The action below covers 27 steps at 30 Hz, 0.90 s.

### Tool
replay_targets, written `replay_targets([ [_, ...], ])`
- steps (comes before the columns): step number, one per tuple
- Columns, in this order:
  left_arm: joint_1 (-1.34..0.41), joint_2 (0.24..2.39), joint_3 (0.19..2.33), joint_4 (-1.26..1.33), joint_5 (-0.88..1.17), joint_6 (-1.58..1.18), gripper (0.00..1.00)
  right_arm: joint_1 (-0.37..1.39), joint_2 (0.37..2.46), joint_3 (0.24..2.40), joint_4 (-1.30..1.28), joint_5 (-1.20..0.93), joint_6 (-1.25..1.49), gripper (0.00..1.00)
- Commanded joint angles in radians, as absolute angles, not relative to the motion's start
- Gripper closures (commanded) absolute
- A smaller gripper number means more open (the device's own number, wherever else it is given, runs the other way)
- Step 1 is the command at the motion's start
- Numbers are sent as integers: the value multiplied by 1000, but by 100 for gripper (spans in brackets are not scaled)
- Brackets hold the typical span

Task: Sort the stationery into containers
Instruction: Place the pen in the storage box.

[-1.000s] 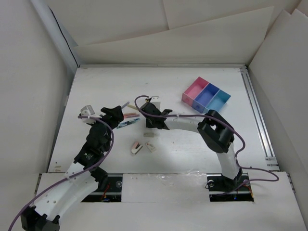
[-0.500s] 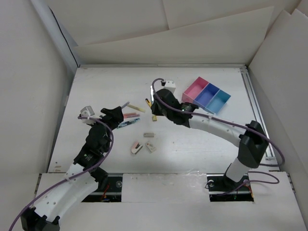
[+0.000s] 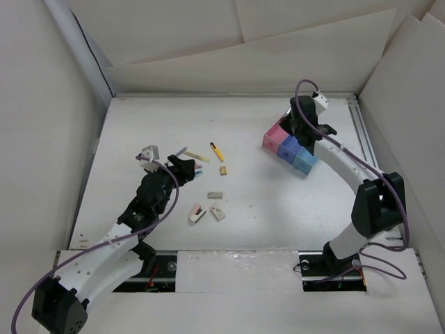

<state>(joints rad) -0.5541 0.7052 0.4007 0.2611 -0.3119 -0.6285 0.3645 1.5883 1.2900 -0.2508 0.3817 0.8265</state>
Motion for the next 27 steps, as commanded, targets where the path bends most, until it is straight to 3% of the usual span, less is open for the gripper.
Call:
replay_targets([
  [1,-549,692,425,339,-256,-604,34,316,1626,1284,-176,278,867,100],
  [24,-549,701,425,350,-247,-595,34,233,1770,1298,-149,149,916,100],
  [27,-549,701,425,350,-247,-595,34,224,1770,1298,-149,149,927,83],
])
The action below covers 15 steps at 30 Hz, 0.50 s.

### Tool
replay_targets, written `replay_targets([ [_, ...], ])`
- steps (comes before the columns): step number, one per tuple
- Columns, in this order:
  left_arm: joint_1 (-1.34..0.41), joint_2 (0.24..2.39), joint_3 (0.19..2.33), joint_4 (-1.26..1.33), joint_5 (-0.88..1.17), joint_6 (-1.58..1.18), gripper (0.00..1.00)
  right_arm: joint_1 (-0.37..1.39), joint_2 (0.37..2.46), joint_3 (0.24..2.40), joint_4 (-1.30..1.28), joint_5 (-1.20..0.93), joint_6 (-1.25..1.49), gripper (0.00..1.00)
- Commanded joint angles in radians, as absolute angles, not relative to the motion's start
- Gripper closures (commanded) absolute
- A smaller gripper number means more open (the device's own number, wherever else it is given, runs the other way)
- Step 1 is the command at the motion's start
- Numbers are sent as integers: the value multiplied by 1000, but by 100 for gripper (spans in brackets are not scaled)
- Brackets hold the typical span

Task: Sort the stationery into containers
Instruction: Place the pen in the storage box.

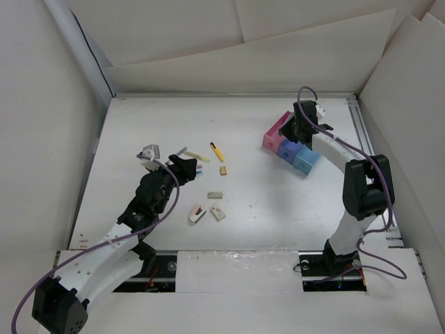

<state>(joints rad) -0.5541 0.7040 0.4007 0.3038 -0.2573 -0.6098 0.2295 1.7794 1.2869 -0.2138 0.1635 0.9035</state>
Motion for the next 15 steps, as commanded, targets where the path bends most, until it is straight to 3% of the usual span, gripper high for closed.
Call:
replay_targets([
  [1,-549,692,425,350,-247,-595,34,224,1770,1289,-149,149,927,76],
  [5,-549,683,425,350,-247,-595,34,224,1747,1278,-149,149,927,65],
  [10,-549,683,425,350,-256,-595,34,224,1678,1247,-149,179,914,58],
  [14,-549,673,425,341,-256,-595,34,235,1643,1247,-167,199,891,58],
  [15,-549,673,425,341,-256,-595,34,250,1643,1247,-167,199,872,72],
])
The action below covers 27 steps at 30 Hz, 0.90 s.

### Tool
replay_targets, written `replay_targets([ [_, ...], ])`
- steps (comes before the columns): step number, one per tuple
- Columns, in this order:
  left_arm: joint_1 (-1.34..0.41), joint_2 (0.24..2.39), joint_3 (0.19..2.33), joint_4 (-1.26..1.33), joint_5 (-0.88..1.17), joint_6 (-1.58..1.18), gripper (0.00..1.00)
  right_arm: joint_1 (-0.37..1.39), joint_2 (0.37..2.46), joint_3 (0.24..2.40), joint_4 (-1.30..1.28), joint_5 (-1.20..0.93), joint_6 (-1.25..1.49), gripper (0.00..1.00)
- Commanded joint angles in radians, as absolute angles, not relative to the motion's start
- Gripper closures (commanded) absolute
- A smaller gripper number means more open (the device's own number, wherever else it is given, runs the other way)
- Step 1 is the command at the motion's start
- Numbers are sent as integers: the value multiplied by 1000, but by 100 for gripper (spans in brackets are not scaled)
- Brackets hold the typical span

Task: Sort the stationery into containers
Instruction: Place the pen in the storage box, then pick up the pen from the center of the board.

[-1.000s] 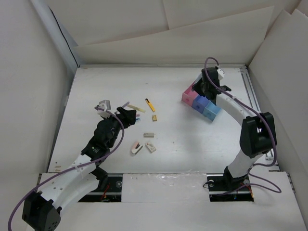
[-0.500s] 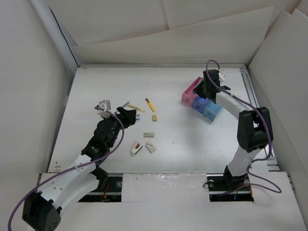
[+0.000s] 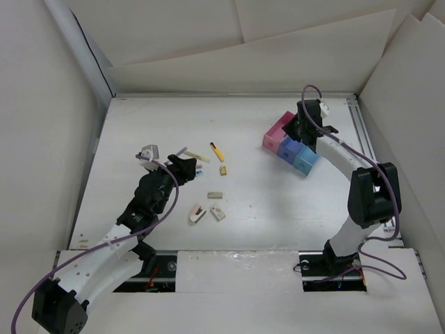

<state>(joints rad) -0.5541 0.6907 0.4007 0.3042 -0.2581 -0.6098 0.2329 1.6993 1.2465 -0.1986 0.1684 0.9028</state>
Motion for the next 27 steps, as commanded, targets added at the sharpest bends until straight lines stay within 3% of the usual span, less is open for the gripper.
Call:
replay_targets([
  [1,-549,673,425,341,-265,-595,34,279,1643,1247,-167,199,858,80],
  [4,-549,652,425,330,-293,-606,38,356,1663,1282,-152,178,763,100],
  [7,-549,608,414,296,-333,-630,45,483,1765,1385,-239,201,662,100],
  [10,-549,549,394,273,-397,-641,45,590,1877,1483,-282,258,606,100],
  [14,-549,509,385,273,-423,-650,44,666,1992,1589,-291,233,554,56],
  [15,-549,509,385,273,-423,-650,42,675,2017,1615,-310,224,545,52],
  [17,-549,509,385,262,-423,-650,42,689,2090,1693,-349,224,531,47],
  [27,-549,540,394,262,-404,-650,41,718,2276,1854,-445,255,511,47],
])
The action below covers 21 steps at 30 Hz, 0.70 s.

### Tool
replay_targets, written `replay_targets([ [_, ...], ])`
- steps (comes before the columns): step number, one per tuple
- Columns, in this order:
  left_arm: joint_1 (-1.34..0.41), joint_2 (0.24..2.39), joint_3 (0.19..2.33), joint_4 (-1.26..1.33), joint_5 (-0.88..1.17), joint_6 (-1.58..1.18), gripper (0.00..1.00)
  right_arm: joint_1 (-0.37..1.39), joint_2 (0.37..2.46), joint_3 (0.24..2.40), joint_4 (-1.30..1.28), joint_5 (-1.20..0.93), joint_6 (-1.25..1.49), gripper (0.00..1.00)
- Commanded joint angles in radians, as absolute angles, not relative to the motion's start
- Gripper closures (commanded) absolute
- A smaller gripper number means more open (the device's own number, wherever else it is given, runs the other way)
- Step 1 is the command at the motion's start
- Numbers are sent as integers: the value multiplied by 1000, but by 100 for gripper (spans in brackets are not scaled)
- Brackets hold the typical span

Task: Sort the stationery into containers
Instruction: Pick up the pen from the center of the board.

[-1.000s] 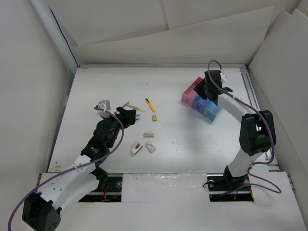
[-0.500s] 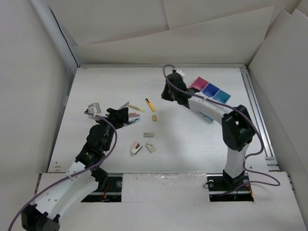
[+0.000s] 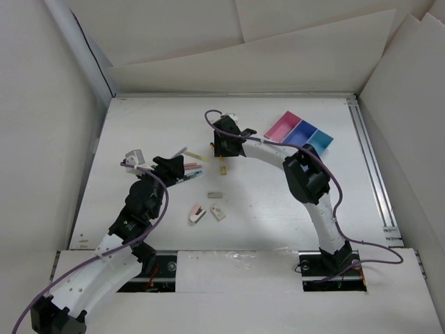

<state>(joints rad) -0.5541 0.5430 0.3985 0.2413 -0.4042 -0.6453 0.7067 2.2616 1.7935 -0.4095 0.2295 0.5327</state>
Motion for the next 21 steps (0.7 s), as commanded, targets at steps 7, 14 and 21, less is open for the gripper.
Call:
replay_targets([
  [7,-549,540,394,262,-403,-650,40,727,2298,1865,-465,255,511,50],
  [14,-549,540,394,262,-403,-650,40,736,2316,1865,-474,284,511,73],
  [21,-549,531,394,262,-403,-650,40,736,2240,1755,-416,305,531,100],
])
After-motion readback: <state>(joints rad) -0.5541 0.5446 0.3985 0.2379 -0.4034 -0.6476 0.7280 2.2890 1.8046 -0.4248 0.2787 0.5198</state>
